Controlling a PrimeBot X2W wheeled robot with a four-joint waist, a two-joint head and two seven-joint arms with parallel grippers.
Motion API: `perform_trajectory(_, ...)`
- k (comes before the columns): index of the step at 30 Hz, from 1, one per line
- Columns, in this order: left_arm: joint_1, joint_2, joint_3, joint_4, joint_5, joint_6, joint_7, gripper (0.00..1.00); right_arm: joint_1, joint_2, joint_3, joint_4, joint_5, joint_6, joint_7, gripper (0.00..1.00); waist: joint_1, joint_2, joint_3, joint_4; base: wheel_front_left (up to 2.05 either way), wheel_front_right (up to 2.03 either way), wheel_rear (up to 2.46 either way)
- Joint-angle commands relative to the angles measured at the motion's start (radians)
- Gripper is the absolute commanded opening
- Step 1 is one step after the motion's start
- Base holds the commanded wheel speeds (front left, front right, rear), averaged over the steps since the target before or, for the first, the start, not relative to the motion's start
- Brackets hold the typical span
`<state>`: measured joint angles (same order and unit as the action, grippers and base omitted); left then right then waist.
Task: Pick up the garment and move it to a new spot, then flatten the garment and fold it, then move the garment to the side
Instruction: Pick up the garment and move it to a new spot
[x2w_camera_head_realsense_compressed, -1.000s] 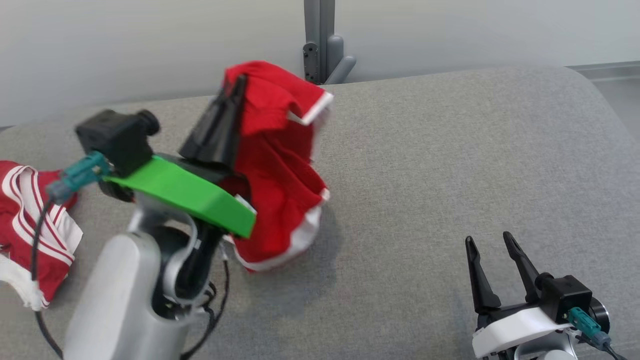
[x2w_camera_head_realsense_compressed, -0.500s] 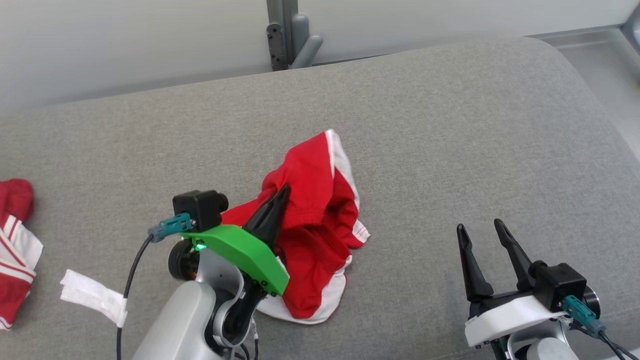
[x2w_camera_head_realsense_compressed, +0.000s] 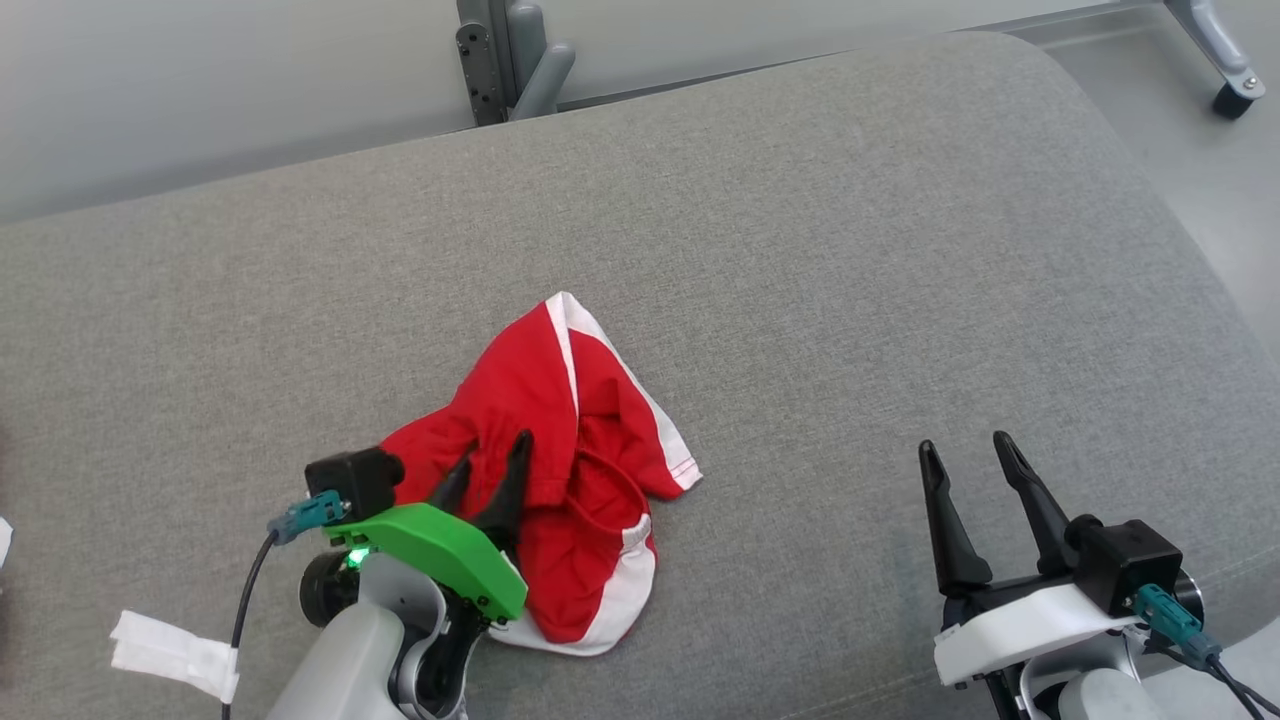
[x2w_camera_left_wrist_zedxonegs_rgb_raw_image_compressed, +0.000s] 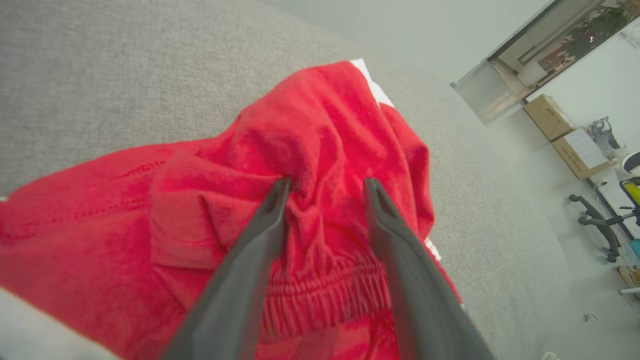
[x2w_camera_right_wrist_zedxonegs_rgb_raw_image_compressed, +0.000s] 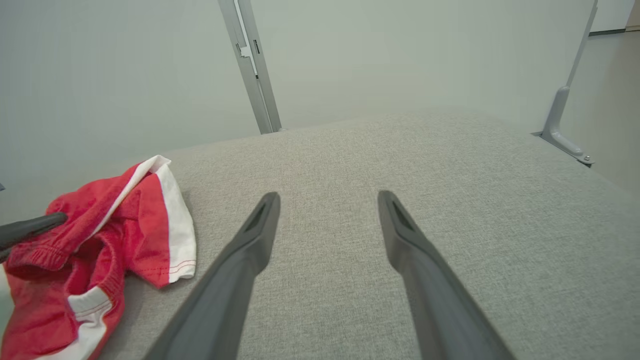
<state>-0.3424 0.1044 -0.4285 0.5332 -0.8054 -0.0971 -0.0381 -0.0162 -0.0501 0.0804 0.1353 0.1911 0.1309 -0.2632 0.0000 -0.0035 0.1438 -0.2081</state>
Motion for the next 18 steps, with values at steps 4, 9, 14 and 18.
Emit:
perform_trajectory(4, 0.04, 0.034, 0.004, -0.051, 0.046, 0.008, -0.097, 1.0, 0.02, -0.001, -0.017, 0.0, 0.005, 0.0, -0.004, 1.0, 0.0, 0.0035, -0.031, 0.005, 0.0, 0.0, 0.0)
perform_trajectory(9, 0.135, 0.081, 0.014, -0.194, 0.117, 0.067, -0.184, 1.0, 0.049, -0.001, -0.039, -0.017, -0.013, 0.0, -0.004, 1.0, 0.0, 0.0035, -0.07, 0.035, 0.0, 0.0, 0.0)
perform_trajectory(14, 0.257, 0.136, 0.016, -0.329, 0.234, 0.155, -0.218, 1.0, 0.071, -0.001, -0.046, -0.056, -0.048, 0.0, -0.004, 1.0, 0.0, 0.0035, -0.105, 0.08, 0.0, 0.0, 0.0)
perform_trajectory(18, 0.327, 0.16, 0.034, -0.373, 0.291, 0.204, -0.224, 1.0, 0.075, -0.001, -0.049, -0.077, -0.079, 0.0, -0.004, 1.0, 0.0, 0.0035, -0.119, 0.108, 0.0, 0.0, 0.0)
